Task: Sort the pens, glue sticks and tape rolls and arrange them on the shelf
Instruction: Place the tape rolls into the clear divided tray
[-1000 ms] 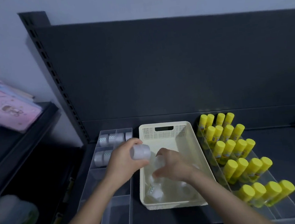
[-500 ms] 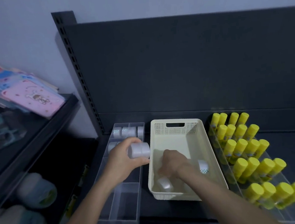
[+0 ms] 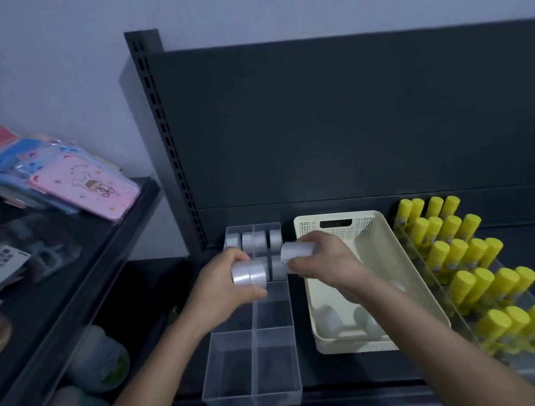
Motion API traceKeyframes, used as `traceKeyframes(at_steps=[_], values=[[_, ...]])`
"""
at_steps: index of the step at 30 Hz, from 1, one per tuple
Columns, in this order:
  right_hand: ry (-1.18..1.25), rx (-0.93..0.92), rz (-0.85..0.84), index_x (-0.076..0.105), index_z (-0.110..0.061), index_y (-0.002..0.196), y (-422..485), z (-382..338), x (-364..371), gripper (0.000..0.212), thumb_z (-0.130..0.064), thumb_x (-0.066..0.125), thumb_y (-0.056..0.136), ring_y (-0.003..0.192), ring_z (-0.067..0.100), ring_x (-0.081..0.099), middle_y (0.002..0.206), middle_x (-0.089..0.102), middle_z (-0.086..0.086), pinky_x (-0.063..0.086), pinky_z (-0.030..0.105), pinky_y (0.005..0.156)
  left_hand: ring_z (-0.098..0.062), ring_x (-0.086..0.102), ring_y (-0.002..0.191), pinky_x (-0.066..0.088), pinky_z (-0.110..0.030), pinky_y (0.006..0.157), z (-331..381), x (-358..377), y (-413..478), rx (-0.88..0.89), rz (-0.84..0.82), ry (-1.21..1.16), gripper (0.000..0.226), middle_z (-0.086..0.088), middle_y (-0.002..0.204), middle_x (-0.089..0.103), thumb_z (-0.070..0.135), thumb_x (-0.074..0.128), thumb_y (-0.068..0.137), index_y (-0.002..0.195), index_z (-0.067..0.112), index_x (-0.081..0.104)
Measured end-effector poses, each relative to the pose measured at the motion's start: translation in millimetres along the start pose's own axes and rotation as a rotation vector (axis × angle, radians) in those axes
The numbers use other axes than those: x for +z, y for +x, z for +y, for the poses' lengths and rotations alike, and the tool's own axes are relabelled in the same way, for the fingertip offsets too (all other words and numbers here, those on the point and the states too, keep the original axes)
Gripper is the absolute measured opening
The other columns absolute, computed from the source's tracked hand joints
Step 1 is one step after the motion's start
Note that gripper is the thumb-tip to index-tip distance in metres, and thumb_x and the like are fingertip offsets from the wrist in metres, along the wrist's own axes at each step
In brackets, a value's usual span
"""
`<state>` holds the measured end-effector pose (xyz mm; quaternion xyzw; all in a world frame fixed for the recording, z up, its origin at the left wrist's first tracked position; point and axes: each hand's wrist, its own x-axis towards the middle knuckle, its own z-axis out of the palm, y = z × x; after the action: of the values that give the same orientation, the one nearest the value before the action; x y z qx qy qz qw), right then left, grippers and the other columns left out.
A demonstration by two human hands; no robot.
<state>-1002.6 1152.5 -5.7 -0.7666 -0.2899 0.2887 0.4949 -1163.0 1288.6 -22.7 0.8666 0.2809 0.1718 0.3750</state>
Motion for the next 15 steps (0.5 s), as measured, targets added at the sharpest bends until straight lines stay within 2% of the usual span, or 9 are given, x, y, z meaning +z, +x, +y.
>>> traceKeyframes(at_steps=[5,7,11,15], values=[[0.047,-0.016,0.014,0.063,-0.014,0.1,-7.7,1.1,16.8,0.034,-0.02,0.078,0.072,0.09,0.029,0.066,0.09,0.065,0.007,0.055,0.048,0.083,0.006,0.048,0.092,0.037,-0.009,0.067,-21.3,-5.6,-1.1,0.021,-0.081,0.118,0.044,0.022,0.102,0.045,0.033,0.083,0.067,0.094,0.037,0.049],[0.015,-0.03,0.031,0.063,-0.017,0.101,-9.7,1.5,19.7,0.036,-0.027,0.08,0.071,0.089,0.023,0.063,0.093,0.065,0.003,0.055,0.04,0.082,0.003,0.049,0.096,0.037,-0.007,0.07,-30.2,-5.3,-1.7,0.027,-0.114,0.13,0.045,0.024,0.104,0.044,0.034,0.082,0.07,0.103,0.033,0.051],[-0.005,-0.048,0.047,0.063,-0.025,0.095,-12.2,-0.6,24.5,0.031,-0.034,0.08,0.071,0.08,0.008,0.057,0.086,0.061,-0.007,0.047,0.018,0.067,-0.001,0.042,0.109,0.032,-0.007,0.079,-42.2,-3.7,-2.1,0.038,-0.163,0.14,0.056,0.023,0.108,0.046,0.036,0.083,0.068,0.117,0.027,0.057],[-0.031,-0.045,0.06,0.065,-0.019,0.098,-11.2,-1.3,29.9,0.034,-0.034,0.08,0.071,0.076,0.007,0.056,0.084,0.061,-0.007,0.042,0.016,0.06,-0.005,0.034,0.116,0.029,-0.014,0.091,-51.9,1.3,-5.2,0.085,-0.139,0.134,0.058,0.027,0.11,0.047,0.036,0.086,0.062,0.115,0.03,0.062]])
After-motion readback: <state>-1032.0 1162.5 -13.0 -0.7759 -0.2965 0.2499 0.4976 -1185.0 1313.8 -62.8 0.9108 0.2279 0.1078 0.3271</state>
